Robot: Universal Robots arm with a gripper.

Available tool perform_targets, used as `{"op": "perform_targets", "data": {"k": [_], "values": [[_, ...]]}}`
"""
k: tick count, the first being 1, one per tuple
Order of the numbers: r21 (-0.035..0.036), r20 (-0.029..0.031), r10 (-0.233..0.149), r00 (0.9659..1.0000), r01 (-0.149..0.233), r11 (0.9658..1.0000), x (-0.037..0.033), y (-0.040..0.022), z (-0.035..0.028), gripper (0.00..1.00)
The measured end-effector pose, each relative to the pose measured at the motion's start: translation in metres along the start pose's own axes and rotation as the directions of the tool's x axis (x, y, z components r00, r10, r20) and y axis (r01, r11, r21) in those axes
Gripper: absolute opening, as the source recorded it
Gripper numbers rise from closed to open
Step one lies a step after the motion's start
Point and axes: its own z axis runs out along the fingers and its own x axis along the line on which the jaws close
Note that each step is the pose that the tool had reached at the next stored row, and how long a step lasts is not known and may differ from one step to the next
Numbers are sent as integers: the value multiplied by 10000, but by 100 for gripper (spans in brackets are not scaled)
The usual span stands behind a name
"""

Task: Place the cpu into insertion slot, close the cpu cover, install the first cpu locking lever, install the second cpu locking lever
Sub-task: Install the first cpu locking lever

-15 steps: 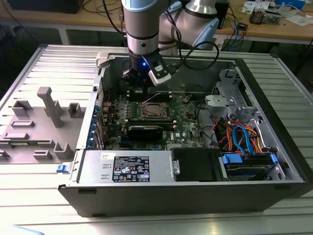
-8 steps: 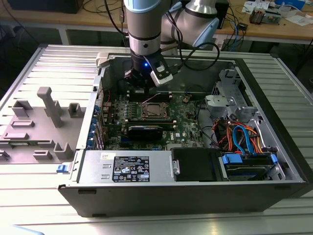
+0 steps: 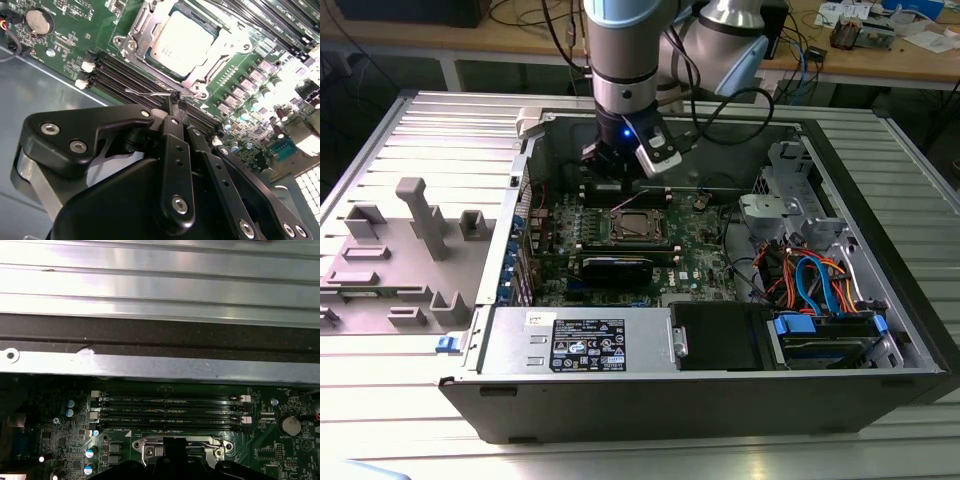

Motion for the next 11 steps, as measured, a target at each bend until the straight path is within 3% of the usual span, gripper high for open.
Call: {"op": "perform_targets", "data": {"k": [5, 9, 11], "values": [[-2, 11, -1, 10000, 1, 10000, -10, -6, 44, 11], [-70, 15, 2, 10000, -2, 10000, -9, -7, 52, 11], [-320, 23, 16, 10000, -15, 9995, -9, -7, 52, 11]]}}
